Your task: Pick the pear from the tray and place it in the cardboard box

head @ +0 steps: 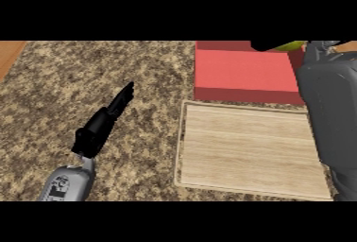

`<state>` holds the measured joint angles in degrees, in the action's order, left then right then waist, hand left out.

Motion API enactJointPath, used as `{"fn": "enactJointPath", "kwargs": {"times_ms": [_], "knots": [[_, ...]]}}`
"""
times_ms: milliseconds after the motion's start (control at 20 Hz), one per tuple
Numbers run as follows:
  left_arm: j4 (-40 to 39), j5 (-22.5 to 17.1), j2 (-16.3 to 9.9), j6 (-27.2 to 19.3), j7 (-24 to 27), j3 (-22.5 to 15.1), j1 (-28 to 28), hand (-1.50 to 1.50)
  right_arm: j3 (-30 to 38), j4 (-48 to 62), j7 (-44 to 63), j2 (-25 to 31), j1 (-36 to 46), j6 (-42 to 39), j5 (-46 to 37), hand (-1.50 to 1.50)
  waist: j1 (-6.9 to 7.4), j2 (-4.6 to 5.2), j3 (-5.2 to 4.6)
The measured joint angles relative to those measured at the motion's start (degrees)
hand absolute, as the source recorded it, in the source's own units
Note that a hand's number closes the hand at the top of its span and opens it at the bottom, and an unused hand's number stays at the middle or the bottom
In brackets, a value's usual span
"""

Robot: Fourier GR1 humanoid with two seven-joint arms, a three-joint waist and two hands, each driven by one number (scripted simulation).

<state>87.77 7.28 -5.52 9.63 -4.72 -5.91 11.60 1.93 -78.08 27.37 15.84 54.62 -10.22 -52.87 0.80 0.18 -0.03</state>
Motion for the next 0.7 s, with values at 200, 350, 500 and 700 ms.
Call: {"fn": "enactJointPath", "kwargs": {"times_ms": [200, 350, 500, 700], "knots": [[-1.77, 0.33, 0.31, -0.14, 0.8, 0.49, 1.32, 0.0, -0.03, 10.1, -4.68, 0.15, 1.8, 4.77, -2.2, 1.5, 0.06, 0.11, 0.01], [-2.94, 0.62, 0.39, -0.13, 1.69, 0.79, 1.72, 0.0, 0.32, 17.57, -7.14, -0.06, 3.67, 7.99, -3.59, 1.5, 0.16, 0.15, 0.01], [-2.07, 0.13, 0.18, 0.42, 0.26, 1.18, 2.44, 0.0, 1.21, 23.98, -9.18, -1.21, 3.47, 11.8, -3.94, 1.5, 0.36, 0.2, 0.02], [-1.21, 1.0, 1.04, -0.09, 0.47, -0.03, 1.02, 0.0, 5.48, 31.32, -10.03, -2.25, 4.03, 13.92, -0.76, -1.5, 0.7, 0.31, 0.05]]}}
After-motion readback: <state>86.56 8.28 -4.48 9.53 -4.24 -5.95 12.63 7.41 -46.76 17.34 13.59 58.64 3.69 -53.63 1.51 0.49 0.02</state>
